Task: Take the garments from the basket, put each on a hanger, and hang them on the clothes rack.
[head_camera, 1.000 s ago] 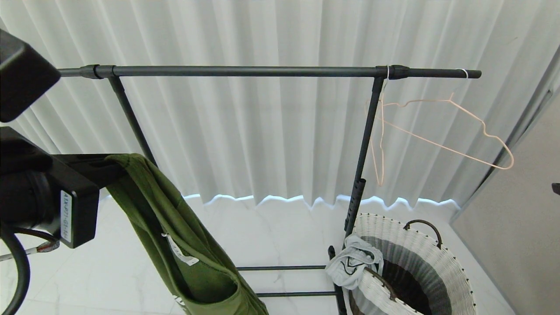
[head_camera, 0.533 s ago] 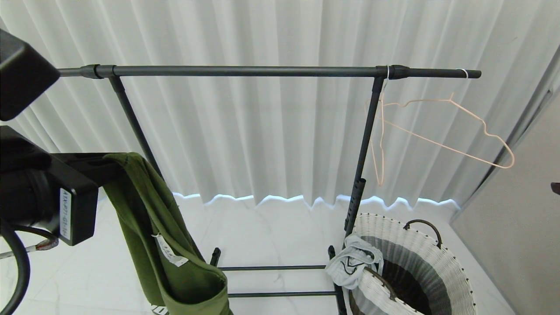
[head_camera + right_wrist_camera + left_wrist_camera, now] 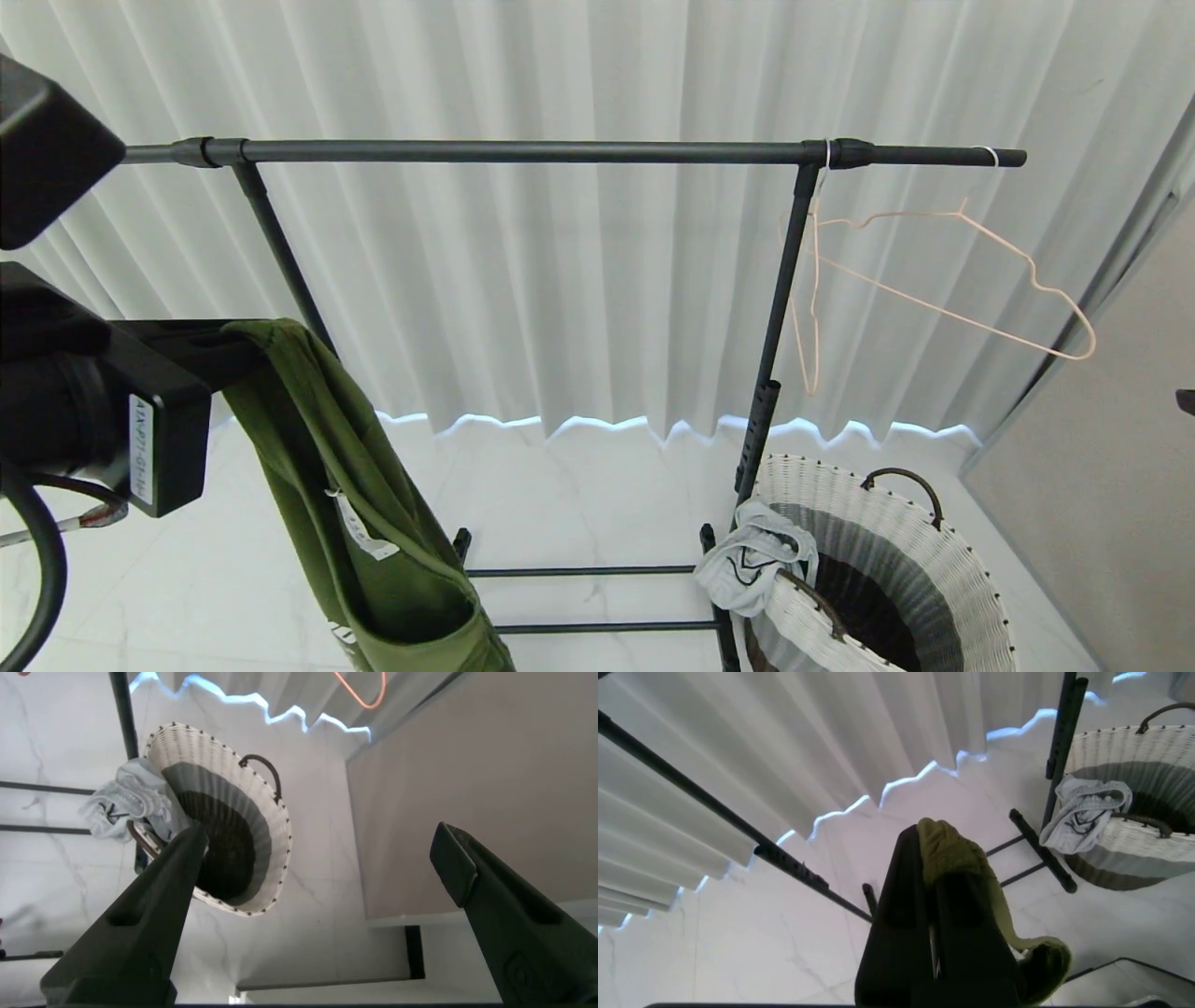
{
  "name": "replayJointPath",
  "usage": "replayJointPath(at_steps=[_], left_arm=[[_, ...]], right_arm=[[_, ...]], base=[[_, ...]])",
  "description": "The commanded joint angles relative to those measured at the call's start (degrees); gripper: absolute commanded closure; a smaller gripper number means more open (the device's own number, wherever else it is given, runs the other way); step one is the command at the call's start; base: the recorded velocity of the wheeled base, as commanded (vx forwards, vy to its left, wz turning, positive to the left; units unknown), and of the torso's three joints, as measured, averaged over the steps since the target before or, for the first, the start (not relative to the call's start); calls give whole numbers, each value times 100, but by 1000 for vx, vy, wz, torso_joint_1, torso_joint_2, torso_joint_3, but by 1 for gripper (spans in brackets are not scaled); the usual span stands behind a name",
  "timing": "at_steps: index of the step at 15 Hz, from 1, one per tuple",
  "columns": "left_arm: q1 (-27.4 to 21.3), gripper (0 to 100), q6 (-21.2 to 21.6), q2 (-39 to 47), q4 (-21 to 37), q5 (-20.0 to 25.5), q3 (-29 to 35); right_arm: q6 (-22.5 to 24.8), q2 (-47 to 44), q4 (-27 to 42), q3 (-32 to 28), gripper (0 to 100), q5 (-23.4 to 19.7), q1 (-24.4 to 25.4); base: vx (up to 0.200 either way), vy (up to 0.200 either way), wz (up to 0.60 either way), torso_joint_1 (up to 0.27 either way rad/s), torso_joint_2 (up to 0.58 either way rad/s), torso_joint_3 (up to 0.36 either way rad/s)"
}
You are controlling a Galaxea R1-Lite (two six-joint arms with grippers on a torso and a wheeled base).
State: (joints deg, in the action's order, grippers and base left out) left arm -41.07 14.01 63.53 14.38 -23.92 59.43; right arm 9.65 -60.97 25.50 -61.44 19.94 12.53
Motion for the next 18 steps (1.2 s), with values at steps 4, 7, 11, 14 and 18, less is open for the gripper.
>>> replayJointPath(at_steps=[4, 7, 11, 14, 18], left_arm=[[3, 100, 120, -24, 3, 256, -10], [3, 100, 120, -24, 3, 265, -10], [3, 100, 111, -33, -15, 265, -10], [11, 100, 102, 2, -23, 265, -2], [11, 100, 93, 20, -23, 265, -10]], right_arm=[[1, -3, 7, 9, 0, -8, 4], [1, -3, 7, 9, 0, -8, 4], [1, -47, 7, 9, 0, -8, 4], [1, -65, 7, 9, 0, -8, 4], [-7, -144, -1, 1, 0, -8, -5]], base=[[0, -150, 0, -2, -1, 4], [0, -133, 0, 2, 2, -5], [0, 0, 0, 0, 0, 0], [0, 0, 0, 0, 0, 0], [150, 0, 0, -5, 1, 4]])
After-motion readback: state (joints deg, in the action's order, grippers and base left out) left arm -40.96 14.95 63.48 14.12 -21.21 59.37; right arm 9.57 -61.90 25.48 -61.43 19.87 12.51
